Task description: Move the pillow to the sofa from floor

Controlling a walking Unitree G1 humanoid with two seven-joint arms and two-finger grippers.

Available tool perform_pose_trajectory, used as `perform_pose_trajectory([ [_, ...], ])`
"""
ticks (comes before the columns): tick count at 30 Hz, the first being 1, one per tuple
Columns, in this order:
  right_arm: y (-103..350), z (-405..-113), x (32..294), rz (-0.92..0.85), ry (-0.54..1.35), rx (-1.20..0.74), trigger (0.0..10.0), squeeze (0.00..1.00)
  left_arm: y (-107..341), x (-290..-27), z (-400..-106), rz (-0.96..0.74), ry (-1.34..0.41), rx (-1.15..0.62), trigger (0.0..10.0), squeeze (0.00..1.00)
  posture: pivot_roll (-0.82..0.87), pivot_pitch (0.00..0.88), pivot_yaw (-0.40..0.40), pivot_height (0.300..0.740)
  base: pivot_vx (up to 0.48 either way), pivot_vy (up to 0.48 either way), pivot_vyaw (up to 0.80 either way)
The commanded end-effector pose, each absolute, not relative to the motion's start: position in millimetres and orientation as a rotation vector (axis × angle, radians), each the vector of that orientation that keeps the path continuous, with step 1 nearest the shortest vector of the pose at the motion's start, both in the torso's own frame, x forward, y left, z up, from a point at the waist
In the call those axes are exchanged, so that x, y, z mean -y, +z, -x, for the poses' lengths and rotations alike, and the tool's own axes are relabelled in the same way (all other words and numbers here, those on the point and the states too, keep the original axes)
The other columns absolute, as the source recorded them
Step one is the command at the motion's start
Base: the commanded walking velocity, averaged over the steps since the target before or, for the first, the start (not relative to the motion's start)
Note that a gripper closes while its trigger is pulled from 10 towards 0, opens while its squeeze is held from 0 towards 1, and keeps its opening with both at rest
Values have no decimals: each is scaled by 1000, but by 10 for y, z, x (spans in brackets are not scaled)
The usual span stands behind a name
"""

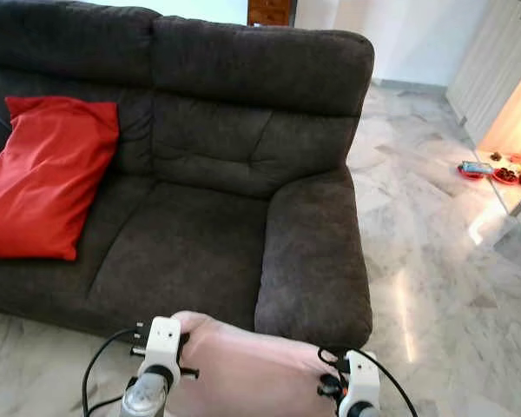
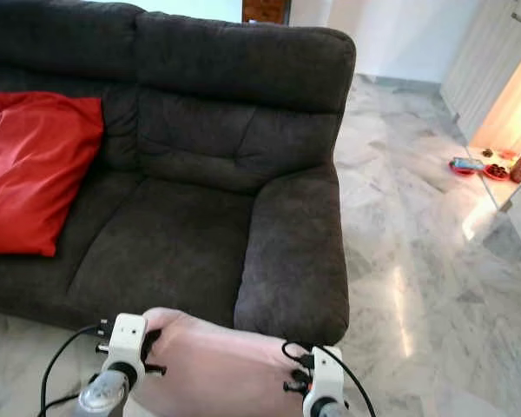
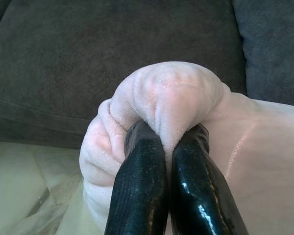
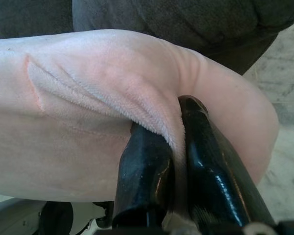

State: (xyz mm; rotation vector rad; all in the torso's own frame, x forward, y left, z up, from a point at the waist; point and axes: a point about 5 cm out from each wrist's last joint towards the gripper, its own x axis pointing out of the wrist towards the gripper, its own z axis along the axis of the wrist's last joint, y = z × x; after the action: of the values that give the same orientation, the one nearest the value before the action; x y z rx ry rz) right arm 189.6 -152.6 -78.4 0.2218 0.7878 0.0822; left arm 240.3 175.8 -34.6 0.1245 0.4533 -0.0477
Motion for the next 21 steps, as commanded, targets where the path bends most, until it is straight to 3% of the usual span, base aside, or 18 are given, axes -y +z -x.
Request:
perform_pose_trajectory([
  [1, -744, -1901, 1941, -204, -93, -752, 10000, 0, -227, -2074, -2475, -127, 108, -400, 10000, 0, 90, 0, -84, 740, 0, 0, 0],
  [16, -740, -1905, 1940, -207, -95, -747, 10000, 0, -227, -2093, -2472, -125, 119, -401, 10000, 0, 91, 0, -83, 740, 0, 39, 0],
  [21, -741, -1904, 1935, -209, -95, -746, 10000, 0, -229, -2097, -2469, -125, 120, -402, 10000, 0, 90, 0, -81, 740, 0, 334, 0],
])
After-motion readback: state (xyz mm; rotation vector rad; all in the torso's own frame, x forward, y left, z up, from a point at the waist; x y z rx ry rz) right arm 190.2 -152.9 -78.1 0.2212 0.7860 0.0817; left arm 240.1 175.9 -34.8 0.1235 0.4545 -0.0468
